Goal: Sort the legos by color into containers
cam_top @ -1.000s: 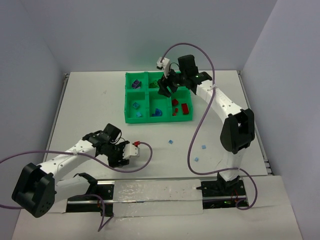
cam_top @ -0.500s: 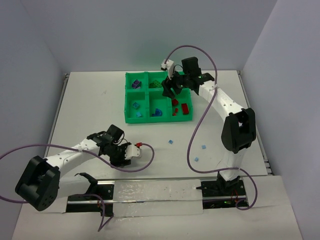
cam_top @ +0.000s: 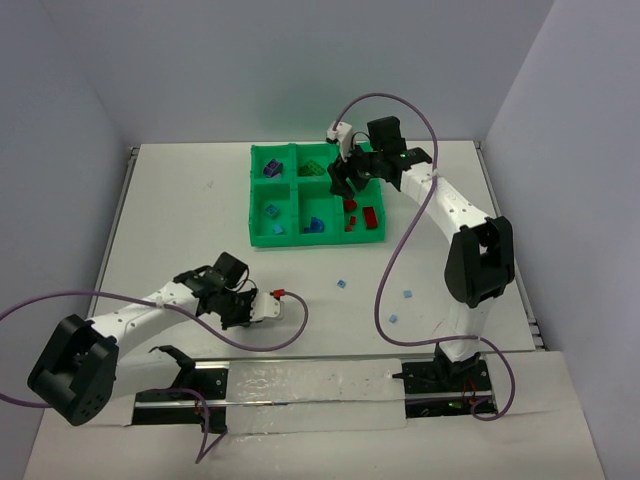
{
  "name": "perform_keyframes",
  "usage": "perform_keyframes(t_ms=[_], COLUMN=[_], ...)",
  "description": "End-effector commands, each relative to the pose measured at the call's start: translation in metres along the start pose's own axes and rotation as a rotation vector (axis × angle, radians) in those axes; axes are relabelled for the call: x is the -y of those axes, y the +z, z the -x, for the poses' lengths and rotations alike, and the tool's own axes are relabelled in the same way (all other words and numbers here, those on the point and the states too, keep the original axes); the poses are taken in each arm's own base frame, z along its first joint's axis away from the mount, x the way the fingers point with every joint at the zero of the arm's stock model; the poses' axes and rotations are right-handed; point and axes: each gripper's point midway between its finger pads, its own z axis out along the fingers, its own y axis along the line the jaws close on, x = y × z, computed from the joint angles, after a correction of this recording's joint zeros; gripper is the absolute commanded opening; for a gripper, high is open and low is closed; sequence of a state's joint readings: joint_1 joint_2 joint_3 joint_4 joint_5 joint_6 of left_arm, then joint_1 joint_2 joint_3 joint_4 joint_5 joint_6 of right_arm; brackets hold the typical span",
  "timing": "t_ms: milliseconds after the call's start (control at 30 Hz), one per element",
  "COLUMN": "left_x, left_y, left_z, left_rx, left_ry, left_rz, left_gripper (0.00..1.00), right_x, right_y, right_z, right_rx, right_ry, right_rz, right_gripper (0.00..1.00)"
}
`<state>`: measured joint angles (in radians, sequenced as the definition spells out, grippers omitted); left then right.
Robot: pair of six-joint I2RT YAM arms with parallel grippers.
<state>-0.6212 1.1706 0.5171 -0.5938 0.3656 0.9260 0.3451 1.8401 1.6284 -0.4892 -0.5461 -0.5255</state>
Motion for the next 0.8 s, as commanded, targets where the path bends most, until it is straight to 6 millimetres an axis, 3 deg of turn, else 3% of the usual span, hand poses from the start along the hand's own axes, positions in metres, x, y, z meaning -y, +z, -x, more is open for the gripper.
perform_keyframes(t_ms=[0,133,200,233,300,367,433,500,567,600,667,700,767], left_x=[-0.003,-0.042,-0.070,-0.078,-0.113,-0.136,-0.173,-0.201,-0.237,-0.241,-0.273,-0.283,-0.309], left_y=[-0.004,-0.030,-0.051,-0.052,-0.074,-0.076,-0.083,-0.060,-0.064,-0.050,-0.052,-0.038,-0.041], left_z=[0.010,0.063,0.101,0.112,0.156,0.175,0.202,0.205,0.227,0.221,0.237,0.232,0.239], left_rx=[0.037,0.158,0.234,0.256,0.354,0.392,0.445,0.433,0.486,0.469,0.512,0.497,0.514], left_ry=[0.037,0.023,0.019,0.004,-0.018,-0.063,-0.102,-0.214,-0.264,-0.309,-0.340,-0.366,-0.398], left_rz=[0.011,0.096,0.144,0.132,0.192,0.220,0.287,0.274,0.315,0.296,0.333,0.330,0.366], left_gripper=[0.13,0.04,0.01,0.00,0.00,0.00,0.00,0.00,0.00,0.00,0.00,0.00,0.00], right_x=[0.004,0.009,0.012,0.017,0.019,0.023,0.023,0.019,0.013,0.010,0.001,-0.003,-0.006], right_y=[-0.025,-0.034,-0.040,-0.044,-0.055,-0.064,-0.075,-0.083,-0.098,-0.097,-0.107,-0.108,-0.115], right_z=[0.014,0.005,0.001,-0.003,-0.011,-0.019,-0.023,-0.031,-0.029,-0.035,-0.041,-0.047,-0.055], right_rx=[0.037,0.040,0.044,0.043,0.044,0.045,0.053,0.045,0.055,0.042,0.026,0.012,-0.005], right_ry=[-0.023,0.040,0.075,0.093,0.126,0.157,0.189,0.205,0.180,0.190,0.178,0.185,0.196], right_rz=[-0.043,-0.055,-0.062,-0.071,-0.082,-0.090,-0.092,-0.089,-0.101,-0.094,-0.092,-0.088,-0.099], right_gripper=[0.71,0.71,0.71,0.71,0.71,0.71,0.71,0.72,0.74,0.74,0.79,0.80,0.87])
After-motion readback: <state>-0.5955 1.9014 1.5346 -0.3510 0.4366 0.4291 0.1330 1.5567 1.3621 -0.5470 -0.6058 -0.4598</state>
